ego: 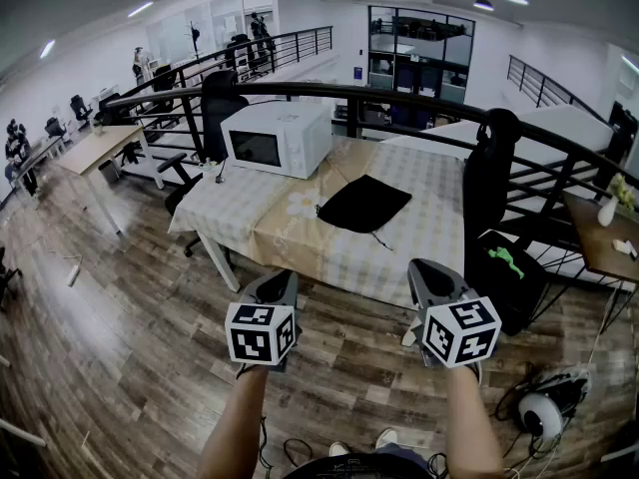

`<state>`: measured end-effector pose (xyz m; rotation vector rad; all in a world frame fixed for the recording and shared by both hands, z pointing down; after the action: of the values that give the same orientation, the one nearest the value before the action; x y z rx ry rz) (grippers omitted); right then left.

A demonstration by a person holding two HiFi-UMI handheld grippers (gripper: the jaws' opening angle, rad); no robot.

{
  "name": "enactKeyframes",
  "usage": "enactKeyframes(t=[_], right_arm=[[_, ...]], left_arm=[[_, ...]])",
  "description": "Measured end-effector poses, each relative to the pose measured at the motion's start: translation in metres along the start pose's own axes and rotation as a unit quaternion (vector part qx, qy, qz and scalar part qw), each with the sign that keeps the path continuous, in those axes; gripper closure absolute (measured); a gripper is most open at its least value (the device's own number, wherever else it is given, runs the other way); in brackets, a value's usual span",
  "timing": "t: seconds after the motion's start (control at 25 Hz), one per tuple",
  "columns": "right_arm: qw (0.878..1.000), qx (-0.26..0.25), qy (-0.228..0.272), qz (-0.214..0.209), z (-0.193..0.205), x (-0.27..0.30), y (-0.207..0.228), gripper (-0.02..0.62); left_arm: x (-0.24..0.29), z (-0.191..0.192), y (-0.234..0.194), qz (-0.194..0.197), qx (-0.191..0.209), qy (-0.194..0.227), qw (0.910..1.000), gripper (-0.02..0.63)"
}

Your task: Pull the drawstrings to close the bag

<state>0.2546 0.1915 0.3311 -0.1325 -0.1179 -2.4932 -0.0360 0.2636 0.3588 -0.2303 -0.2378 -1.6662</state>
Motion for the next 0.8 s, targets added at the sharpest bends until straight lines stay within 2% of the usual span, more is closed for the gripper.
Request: enactKeyframes(t=[0.8], right_arm=[[1.000, -0.003, -0.005, 0.026, -0.001, 0.012, -0.006, 0.574]], left_arm=[[0.016, -0.007, -0.018, 0.006, -0.014, 0.014, 0.9998, 0.565]])
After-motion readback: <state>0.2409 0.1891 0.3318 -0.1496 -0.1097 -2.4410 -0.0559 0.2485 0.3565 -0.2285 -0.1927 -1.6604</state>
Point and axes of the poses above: the fingertips, and each gripper's own axes: x forward along the fingers, y to its right, z out of its underside, the point moved 10 cm from there along -x, backward along the fingers, and after that the axes turned 11 degrees about -z, right-handed, at the moved point
